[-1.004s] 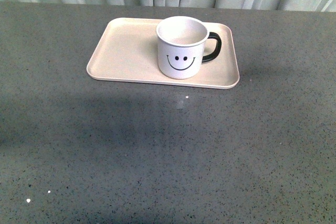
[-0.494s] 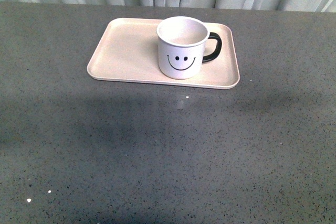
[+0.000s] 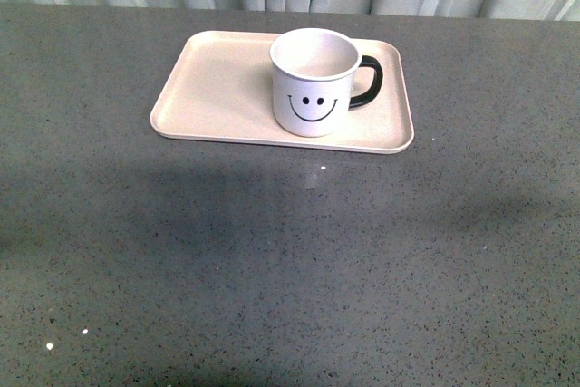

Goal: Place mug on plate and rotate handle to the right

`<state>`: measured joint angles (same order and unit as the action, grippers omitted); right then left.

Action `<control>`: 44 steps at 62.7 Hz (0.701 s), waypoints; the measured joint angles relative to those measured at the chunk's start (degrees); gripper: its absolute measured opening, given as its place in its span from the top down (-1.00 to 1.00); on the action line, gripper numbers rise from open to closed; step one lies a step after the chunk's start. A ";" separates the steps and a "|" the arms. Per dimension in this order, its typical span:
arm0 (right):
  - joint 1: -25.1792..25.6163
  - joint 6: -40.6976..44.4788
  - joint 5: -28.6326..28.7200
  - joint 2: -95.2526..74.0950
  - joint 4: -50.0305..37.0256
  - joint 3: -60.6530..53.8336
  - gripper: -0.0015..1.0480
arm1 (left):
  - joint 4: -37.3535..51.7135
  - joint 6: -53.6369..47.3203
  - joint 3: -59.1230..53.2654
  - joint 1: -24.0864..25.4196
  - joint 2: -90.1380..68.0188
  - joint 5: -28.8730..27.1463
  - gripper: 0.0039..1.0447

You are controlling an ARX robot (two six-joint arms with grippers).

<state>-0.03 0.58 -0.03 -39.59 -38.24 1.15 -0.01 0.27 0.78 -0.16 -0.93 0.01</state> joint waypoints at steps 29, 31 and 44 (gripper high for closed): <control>0.00 0.00 0.00 17.27 16.00 -0.07 0.97 | 0.00 0.00 0.00 0.00 0.00 0.00 -0.83; 0.00 0.00 0.00 18.05 16.74 -0.07 0.97 | 0.00 0.00 0.00 0.00 0.00 0.00 -0.83; 0.00 0.00 0.00 23.28 21.84 -0.07 0.97 | 0.00 0.00 0.00 0.00 0.00 0.00 -0.83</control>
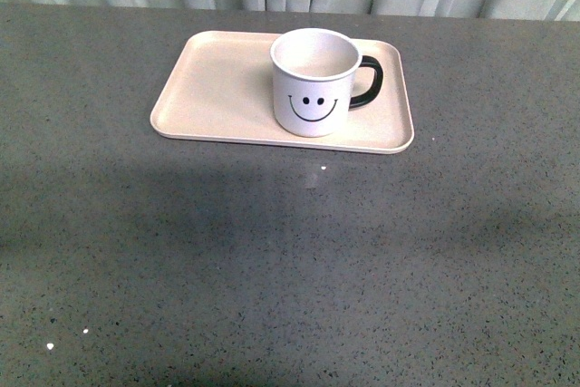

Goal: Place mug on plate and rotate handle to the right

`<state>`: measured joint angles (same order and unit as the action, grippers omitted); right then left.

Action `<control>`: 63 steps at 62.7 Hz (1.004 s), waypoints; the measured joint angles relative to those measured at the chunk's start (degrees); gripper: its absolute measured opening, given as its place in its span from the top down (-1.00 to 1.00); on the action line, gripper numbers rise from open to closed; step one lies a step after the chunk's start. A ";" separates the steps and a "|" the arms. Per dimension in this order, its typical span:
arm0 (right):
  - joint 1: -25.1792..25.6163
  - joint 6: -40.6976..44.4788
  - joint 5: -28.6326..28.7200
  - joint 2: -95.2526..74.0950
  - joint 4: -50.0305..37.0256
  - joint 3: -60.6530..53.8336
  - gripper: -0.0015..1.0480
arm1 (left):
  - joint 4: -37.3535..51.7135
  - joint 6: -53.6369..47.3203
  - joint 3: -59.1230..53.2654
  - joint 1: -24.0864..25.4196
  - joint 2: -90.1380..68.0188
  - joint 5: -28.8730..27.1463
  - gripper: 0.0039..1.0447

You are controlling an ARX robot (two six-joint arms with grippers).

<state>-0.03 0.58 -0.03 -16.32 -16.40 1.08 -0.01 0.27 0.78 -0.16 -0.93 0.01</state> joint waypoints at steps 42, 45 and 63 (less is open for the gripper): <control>0.00 0.00 0.00 15.91 16.22 0.00 0.97 | 0.00 -0.02 0.00 0.00 0.00 0.00 -0.83; 0.00 0.02 0.00 15.93 16.24 0.00 0.96 | 0.00 -0.02 0.00 0.00 0.00 0.00 -0.83; 0.00 0.02 0.00 15.98 16.24 0.00 -0.06 | 0.00 -0.02 0.00 0.00 0.00 0.00 -0.83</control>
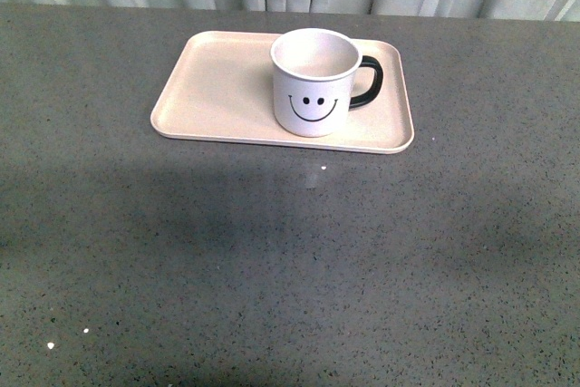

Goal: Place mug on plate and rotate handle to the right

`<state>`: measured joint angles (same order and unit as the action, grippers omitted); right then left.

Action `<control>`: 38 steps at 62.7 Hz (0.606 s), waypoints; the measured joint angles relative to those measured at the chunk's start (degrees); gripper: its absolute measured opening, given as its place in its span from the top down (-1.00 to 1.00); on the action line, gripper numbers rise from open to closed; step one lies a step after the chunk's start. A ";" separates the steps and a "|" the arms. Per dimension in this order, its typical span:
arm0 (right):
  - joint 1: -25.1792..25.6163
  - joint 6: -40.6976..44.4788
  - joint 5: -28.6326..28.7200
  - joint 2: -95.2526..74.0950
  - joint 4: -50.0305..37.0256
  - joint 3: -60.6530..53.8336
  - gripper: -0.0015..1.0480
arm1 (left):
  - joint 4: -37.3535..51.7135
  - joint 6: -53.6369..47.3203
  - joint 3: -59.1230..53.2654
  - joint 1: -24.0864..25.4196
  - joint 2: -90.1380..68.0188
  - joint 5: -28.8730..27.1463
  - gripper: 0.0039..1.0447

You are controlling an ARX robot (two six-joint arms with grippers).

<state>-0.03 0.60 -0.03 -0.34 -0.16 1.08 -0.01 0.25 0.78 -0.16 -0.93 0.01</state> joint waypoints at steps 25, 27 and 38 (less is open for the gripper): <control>0.00 -0.04 0.00 0.00 0.00 0.00 -0.82 | 0.00 0.00 0.00 0.00 0.00 0.00 -0.83; 0.00 -0.04 0.00 0.00 0.00 0.00 -0.82 | 0.00 0.00 0.00 0.00 0.00 0.00 -0.83; 0.00 -0.04 0.00 0.00 0.00 0.00 -0.82 | 0.00 0.00 0.00 0.00 0.00 0.00 -0.83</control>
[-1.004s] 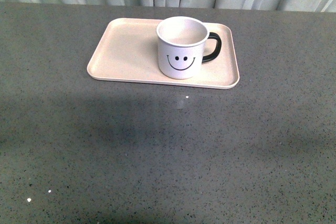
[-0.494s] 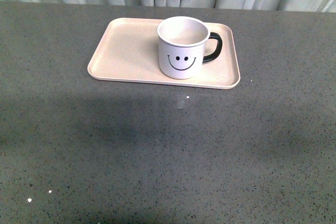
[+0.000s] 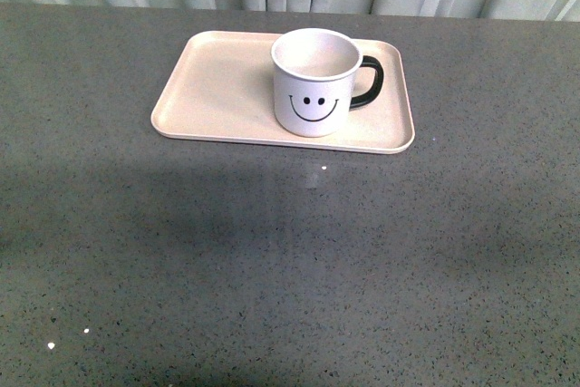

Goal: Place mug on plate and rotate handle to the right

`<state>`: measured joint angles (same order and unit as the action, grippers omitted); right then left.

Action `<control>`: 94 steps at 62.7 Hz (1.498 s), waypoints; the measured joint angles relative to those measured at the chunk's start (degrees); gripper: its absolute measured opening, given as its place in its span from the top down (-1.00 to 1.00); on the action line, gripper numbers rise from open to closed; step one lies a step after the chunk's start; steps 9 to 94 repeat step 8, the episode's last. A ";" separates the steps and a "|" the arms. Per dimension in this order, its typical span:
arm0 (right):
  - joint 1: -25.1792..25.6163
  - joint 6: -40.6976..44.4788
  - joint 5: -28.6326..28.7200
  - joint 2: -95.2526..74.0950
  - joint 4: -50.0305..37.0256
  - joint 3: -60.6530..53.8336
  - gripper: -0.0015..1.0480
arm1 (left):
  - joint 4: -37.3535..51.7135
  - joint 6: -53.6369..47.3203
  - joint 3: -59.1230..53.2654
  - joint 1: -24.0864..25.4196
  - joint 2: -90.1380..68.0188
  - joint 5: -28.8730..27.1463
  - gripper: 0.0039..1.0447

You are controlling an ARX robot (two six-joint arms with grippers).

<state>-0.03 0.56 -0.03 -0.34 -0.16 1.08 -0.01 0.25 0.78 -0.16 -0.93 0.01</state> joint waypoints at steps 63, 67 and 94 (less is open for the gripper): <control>0.00 0.00 0.00 0.00 0.00 0.00 -0.82 | 0.00 0.02 0.00 0.00 0.00 0.00 -0.83; 0.00 0.00 0.00 0.00 0.00 0.00 -0.82 | 0.00 0.02 0.00 0.00 0.00 0.00 -0.83; 0.00 0.00 0.00 0.00 0.00 0.00 -0.82 | 0.00 0.02 0.00 0.00 0.00 0.00 -0.83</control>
